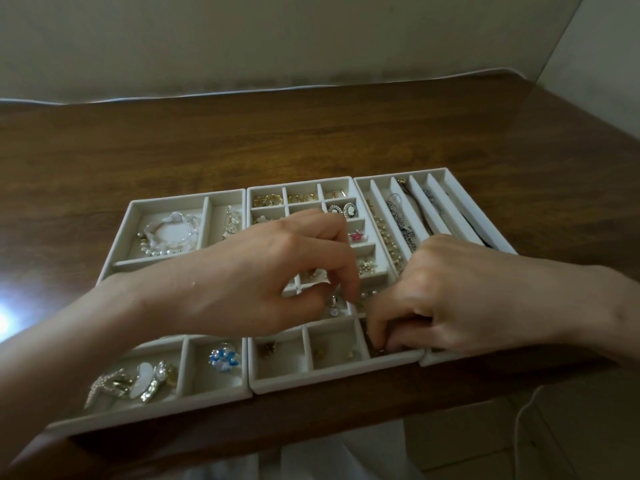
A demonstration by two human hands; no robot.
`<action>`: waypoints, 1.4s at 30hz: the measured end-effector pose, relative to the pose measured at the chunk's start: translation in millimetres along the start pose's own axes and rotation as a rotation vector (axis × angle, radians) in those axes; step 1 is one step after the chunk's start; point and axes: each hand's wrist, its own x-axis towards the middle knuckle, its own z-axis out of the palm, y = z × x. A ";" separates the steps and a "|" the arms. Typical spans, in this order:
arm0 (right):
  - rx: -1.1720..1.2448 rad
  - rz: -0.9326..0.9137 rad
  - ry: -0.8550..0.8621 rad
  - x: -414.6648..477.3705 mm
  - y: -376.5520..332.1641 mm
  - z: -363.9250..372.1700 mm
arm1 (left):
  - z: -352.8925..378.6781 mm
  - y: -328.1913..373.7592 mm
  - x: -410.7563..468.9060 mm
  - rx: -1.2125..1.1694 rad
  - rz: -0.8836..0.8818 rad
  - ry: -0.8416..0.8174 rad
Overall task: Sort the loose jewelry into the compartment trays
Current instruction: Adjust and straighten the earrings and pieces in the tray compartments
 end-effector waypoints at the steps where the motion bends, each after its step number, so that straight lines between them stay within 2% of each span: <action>1: 0.003 0.009 0.011 -1.0 0.5 -0.7 | 0.6 0.6 0.1 0.006 -0.003 0.003; 8: 0.208 0.104 0.176 -17.7 8.6 -10.9 | 2.3 5.4 2.7 0.023 -0.016 0.033; 14: 0.360 0.191 0.302 -32.0 17.2 -22.2 | 11.9 17.9 5.1 0.100 0.053 -0.068; 21: 0.337 0.174 0.313 -37.1 13.9 -17.3 | 24.5 24.6 11.0 0.296 0.057 -0.128; 27: 0.327 0.180 0.325 -36.8 14.8 -16.9 | 15.8 24.1 11.3 0.180 0.042 -0.128; 32: 0.335 0.172 0.332 -35.8 15.6 -15.9 | 17.8 24.4 11.1 0.266 0.032 -0.143; 42: 0.306 0.185 0.332 -33.8 19.8 -13.2 | 17.9 11.1 19.5 0.197 0.088 -0.145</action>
